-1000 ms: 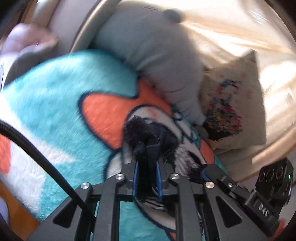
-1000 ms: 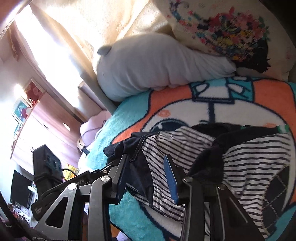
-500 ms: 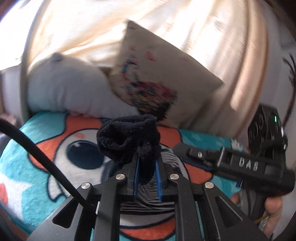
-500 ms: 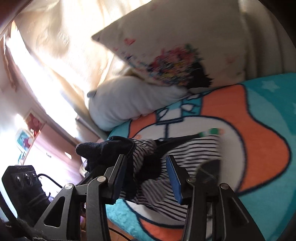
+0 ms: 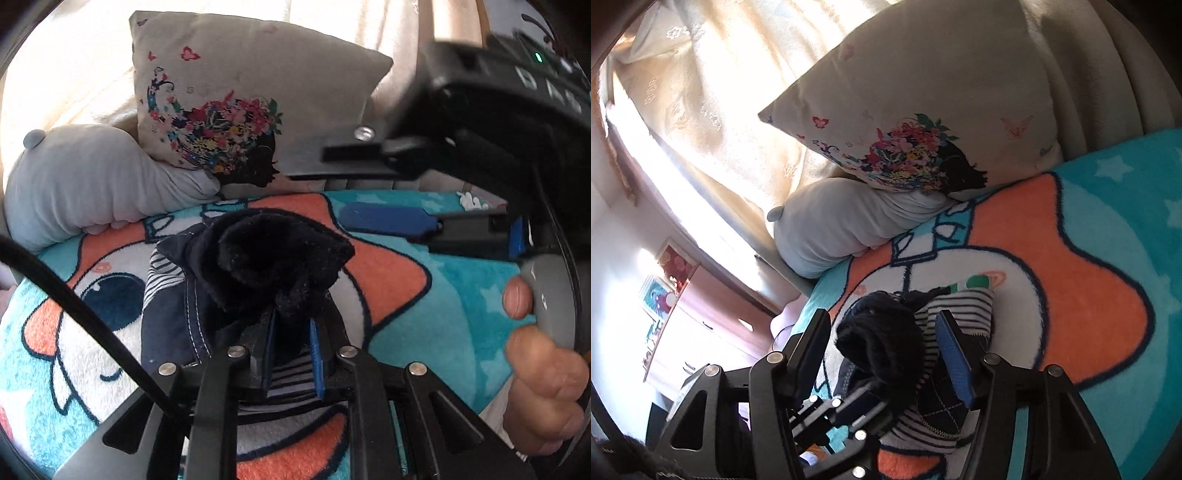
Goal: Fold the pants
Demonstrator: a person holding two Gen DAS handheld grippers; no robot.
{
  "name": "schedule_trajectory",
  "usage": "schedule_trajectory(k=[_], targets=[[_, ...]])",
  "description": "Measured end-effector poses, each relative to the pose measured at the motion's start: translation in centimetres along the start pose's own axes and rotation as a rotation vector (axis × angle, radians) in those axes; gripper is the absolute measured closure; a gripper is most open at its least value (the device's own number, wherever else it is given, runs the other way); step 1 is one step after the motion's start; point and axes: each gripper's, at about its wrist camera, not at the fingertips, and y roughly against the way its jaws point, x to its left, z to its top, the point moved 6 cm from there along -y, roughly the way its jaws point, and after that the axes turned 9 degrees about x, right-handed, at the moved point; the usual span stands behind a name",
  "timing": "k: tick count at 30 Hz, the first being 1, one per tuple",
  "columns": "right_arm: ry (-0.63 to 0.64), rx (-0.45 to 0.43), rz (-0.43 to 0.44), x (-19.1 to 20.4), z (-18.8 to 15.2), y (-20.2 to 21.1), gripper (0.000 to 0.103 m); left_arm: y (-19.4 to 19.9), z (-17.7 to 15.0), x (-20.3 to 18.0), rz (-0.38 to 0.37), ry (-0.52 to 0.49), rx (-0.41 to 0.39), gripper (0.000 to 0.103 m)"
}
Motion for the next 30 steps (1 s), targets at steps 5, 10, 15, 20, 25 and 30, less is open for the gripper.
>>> schedule_trajectory(k=[5,10,15,20,25,30], targets=[[0.097,0.059,-0.014,1.0,-0.1,-1.3,0.04,-0.2,-0.2,-0.3,-0.007,-0.034,0.008,0.086],[0.174,0.144,-0.054,1.5,0.2,-2.8,0.04,-0.4,-0.6,-0.4,-0.029,-0.042,0.011,0.075],[0.192,0.227,-0.163,0.4,0.0,-4.8,0.085,-0.5,-1.0,-0.8,-0.038,-0.043,0.016,0.075],[0.111,0.17,-0.228,-1.7,0.6,-3.8,0.085,0.1,-1.3,-0.7,-0.079,-0.044,0.007,0.075],[0.053,0.125,-0.164,-2.2,0.2,-2.8,0.057,1.8,-2.3,-0.4,-0.133,-0.021,0.0,0.074],[0.089,0.054,-0.123,0.0,0.2,-0.8,0.039,3.5,-2.4,1.2,-0.157,0.034,-0.014,0.07]])
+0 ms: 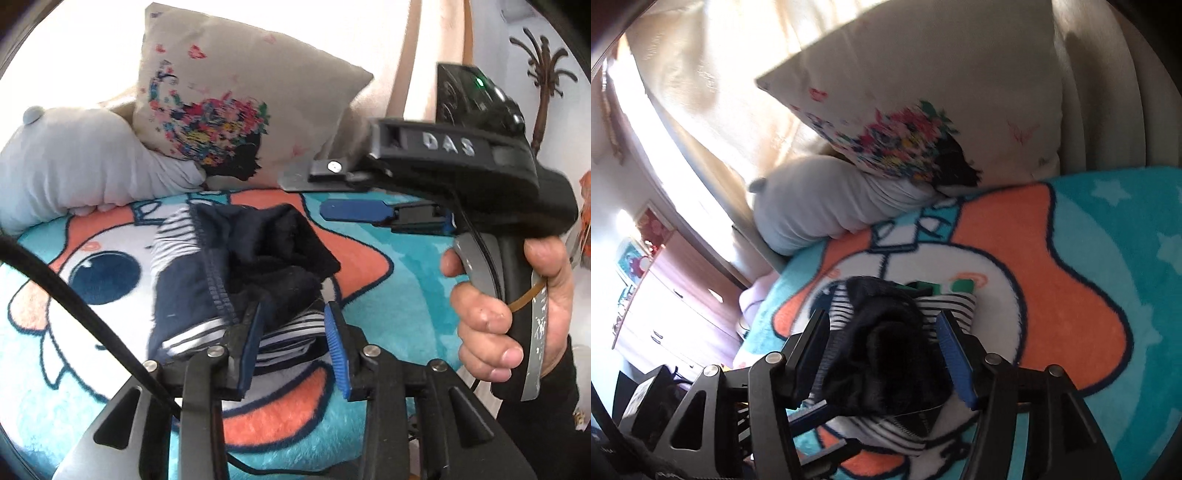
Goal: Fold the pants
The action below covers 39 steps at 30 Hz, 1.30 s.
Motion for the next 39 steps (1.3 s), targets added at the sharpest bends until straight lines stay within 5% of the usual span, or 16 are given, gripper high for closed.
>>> schedule_trajectory(k=[4,9,11,12,20,24,29,32,33,34,39], targets=[[0.055,0.035,-0.02,1.5,-0.4,-1.2,0.039,1.6,0.0,2.0,0.01,0.06,-0.026,0.066],[0.103,0.074,-0.19,1.9,-0.5,-3.9,0.04,2.3,0.0,5.4,0.038,0.159,-0.032,0.066],[0.104,0.089,-0.263,1.4,-0.6,-4.7,0.063,2.2,-0.1,6.3,0.045,0.19,-0.033,0.066],[0.104,0.109,-0.293,1.1,-0.7,-5.2,0.083,2.3,-0.2,6.7,0.044,0.203,-0.034,0.066],[-0.025,0.035,-0.162,-0.4,-0.1,-2.4,0.089,1.2,-0.5,8.0,0.054,0.222,-0.015,0.061],[-0.106,0.092,-0.191,-2.9,-1.1,-4.2,0.089,-0.3,-1.0,8.4,0.055,0.231,0.028,0.061],[-0.124,0.063,-0.153,-3.1,-1.9,-3.8,0.086,-0.8,-1.4,8.6,0.048,0.232,0.055,0.061],[-0.126,0.012,-0.106,-2.3,-1.7,-2.4,0.058,0.3,-1.0,8.8,-0.005,0.255,0.038,0.061],[-0.13,-0.009,-0.098,-2.1,-1.8,-1.8,0.041,0.6,-0.8,8.8,-0.015,0.261,0.033,0.061],[-0.136,-0.035,-0.092,-1.9,-1.7,-1.2,0.037,0.9,-0.6,9.0,-0.026,0.272,0.029,0.061],[-0.142,-0.06,-0.122,-1.4,-1.5,-0.3,0.037,0.6,0.7,10.1,-0.05,0.323,0.037,0.057]])
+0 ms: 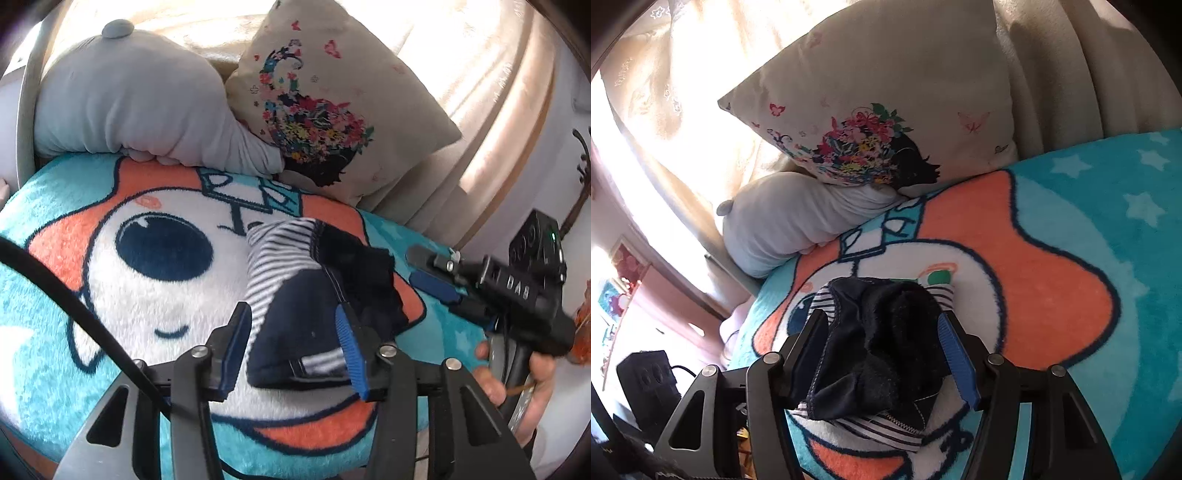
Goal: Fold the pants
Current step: 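Press the folded pants flat with both grippers and release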
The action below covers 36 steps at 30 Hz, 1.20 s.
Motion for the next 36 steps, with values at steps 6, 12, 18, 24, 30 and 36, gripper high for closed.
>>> schedule_trajectory(k=[6,12,18,24,30,36], targets=[[-0.007,0.027,-0.076,-0.7,1.0,-2.2,0.037,-2.6,1.4,1.7,-0.045,0.11,0.076,0.057],[-0.036,0.067,-0.11,-2.3,0.4,-4.1,0.052,-3.8,1.4,2.8,-0.05,0.164,0.087,0.053],[-0.072,0.103,-0.09,-3.3,-0.4,-5.4,0.053,-4.4,1.4,2.9,-0.035,0.169,0.106,0.053],[-0.117,0.063,0.004,-3.4,-0.9,-3.4,0.038,-4.0,1.7,3.0,-0.053,0.198,0.12,0.049],[-0.2,0.09,0.134,-3.9,-2.1,-2.8,0.037,-4.6,2.0,3.1,-0.094,0.242,0.154,0.042],[-0.244,0.156,0.167,-3.9,-2.8,-4.5,0.037,-5.8,2.5,3.1,-0.147,0.293,0.212,0.041]])
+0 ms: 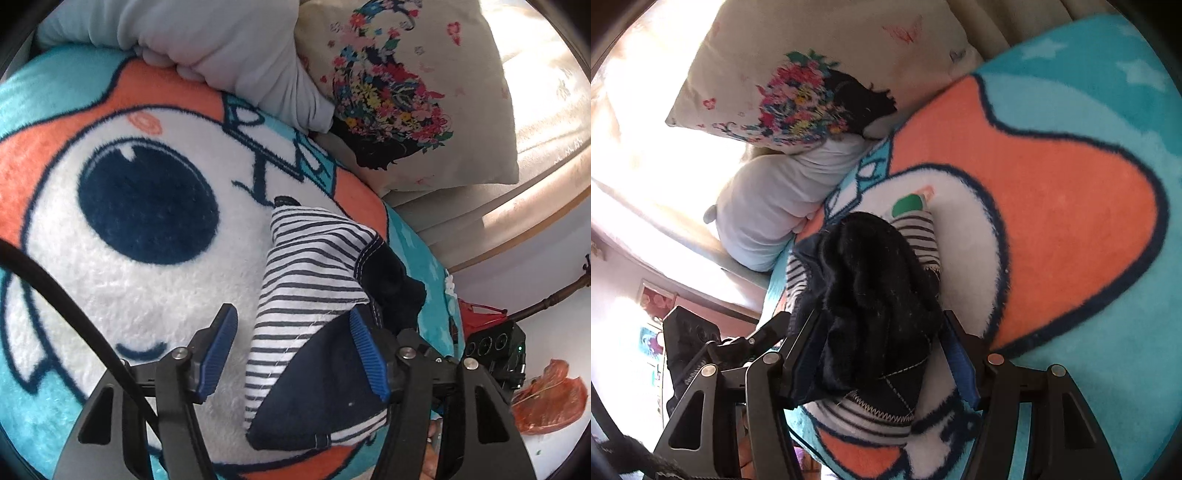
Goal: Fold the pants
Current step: 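Press the folded pants flat with both grippers and release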
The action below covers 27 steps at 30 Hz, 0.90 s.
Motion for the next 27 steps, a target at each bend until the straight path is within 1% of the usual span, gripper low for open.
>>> schedule_trajectory(k=[3,6,8,12,13,14,16,17,20,23,27], targets=[[0.018,0.009,-0.011,0.5,0.2,-0.4,0.037,-0.2,0.0,-0.2,-0.001,0.004,-0.001,0.041],[0.019,0.017,-0.053,0.6,0.3,-0.6,0.041,-0.2,0.1,-0.2,0.002,0.0,-0.008,0.041],[0.011,0.015,-0.052,0.4,0.3,-0.5,0.041,-0.4,0.1,0.0,-0.001,0.008,-0.008,0.041],[0.019,0.023,-0.092,0.4,0.4,-0.8,0.05,-0.7,0.0,-0.1,0.008,0.01,-0.015,0.041],[0.025,0.024,-0.105,0.5,0.4,-0.9,0.052,-0.7,-0.2,-0.3,0.011,0.002,-0.018,0.047],[0.028,0.021,-0.118,0.7,0.3,-0.9,0.053,-0.7,-0.4,-0.4,0.008,-0.006,-0.016,0.059],[0.039,0.023,-0.135,1.0,0.1,-0.9,0.059,-0.7,-0.9,-0.6,-0.008,-0.009,-0.006,0.066],[0.05,0.022,-0.153,1.2,0.0,-0.9,0.06,-0.6,-1.0,-0.7,-0.003,-0.013,-0.014,0.07],[0.064,0.018,-0.174,1.4,-0.2,-0.8,0.064,-0.1,-1.4,-0.8,-0.01,-0.013,-0.029,0.078],[0.077,0.004,-0.163,2.3,-0.2,-0.2,0.066,1.2,-1.7,-0.9,-0.028,-0.003,-0.054,0.083],[0.139,-0.015,-0.131,4.7,-0.1,0.2,0.068,3.7,-1.9,-1.0,-0.038,0.017,-0.112,0.083]])
